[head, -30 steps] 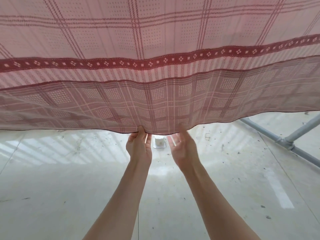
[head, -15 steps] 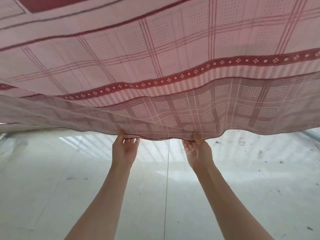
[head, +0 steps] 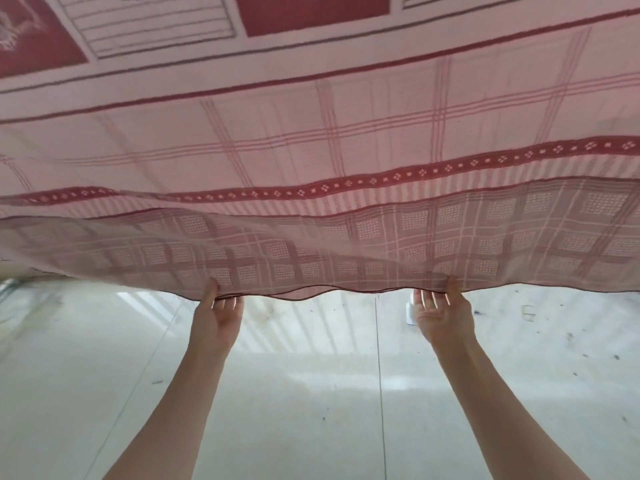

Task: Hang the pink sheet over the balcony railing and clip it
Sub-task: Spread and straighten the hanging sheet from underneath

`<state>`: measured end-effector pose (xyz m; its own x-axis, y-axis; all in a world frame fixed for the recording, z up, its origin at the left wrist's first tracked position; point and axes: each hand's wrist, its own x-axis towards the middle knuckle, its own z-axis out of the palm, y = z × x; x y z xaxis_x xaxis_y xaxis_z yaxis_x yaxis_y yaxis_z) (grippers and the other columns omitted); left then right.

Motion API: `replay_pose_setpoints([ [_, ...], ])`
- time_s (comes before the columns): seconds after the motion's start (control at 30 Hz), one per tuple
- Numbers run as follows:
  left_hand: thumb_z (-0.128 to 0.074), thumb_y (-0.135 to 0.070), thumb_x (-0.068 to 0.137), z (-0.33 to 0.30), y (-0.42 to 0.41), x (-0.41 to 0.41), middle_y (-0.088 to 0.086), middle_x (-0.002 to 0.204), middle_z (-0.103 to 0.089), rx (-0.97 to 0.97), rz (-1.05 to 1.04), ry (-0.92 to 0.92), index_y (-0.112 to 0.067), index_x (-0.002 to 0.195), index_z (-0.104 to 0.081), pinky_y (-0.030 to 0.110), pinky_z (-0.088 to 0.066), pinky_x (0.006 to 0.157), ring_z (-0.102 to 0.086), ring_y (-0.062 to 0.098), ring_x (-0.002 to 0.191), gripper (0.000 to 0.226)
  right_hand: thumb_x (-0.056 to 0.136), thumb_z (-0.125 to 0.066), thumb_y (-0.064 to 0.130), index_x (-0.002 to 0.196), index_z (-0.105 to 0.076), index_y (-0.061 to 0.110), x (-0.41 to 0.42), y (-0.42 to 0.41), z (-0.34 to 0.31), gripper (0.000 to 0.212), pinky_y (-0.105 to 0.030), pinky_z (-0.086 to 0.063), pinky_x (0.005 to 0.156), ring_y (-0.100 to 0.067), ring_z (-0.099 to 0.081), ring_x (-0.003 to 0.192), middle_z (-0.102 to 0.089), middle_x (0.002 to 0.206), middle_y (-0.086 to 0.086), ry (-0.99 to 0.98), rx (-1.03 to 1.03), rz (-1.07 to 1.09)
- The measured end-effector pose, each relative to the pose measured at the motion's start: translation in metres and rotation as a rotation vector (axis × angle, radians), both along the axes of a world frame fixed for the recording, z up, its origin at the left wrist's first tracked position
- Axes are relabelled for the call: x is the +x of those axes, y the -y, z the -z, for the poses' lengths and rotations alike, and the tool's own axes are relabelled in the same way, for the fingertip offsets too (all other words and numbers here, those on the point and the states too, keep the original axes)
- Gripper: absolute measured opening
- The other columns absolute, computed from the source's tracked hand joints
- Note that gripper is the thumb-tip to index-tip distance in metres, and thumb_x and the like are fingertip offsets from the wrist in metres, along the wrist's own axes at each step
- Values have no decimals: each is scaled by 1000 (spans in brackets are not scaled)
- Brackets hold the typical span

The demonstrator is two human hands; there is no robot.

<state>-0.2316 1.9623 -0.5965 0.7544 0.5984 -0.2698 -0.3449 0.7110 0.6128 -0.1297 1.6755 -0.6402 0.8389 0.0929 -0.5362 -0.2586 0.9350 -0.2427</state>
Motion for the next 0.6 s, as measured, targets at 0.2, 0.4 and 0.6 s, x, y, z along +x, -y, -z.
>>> replay_pose_setpoints([
  [0.2, -48, -13, 92, 24, -37, 0, -6, 85, -71, 29, 144, -9, -14, 101, -59, 29, -46, 85, -67, 5, 85, 14, 92, -52, 29, 130, -45, 16, -32, -84, -1, 41, -33, -41, 93, -17, -52, 111, -53, 119, -1, 103, -76, -120],
  [0.4, -47, -11, 92, 37, -56, -1, -8, 89, -70, -5, 230, -13, -16, 101, -58, 27, -55, 76, -62, 8, 94, 15, 91, -55, 23, 96, -63, 15, -52, -165, -13, 12, -38, -52, 88, -14, -65, 83, -66, 79, 1, 188, -77, -126],
  [0.6, -45, -8, 93, 53, -64, 7, -7, 93, -70, -11, 301, 7, -14, 102, -58, 22, -53, 77, -67, 6, 87, 17, 86, -57, 15, 108, -61, 11, -66, -200, -7, 22, -37, -59, 75, -20, -62, 103, -67, 103, -2, 171, -122, -135],
])
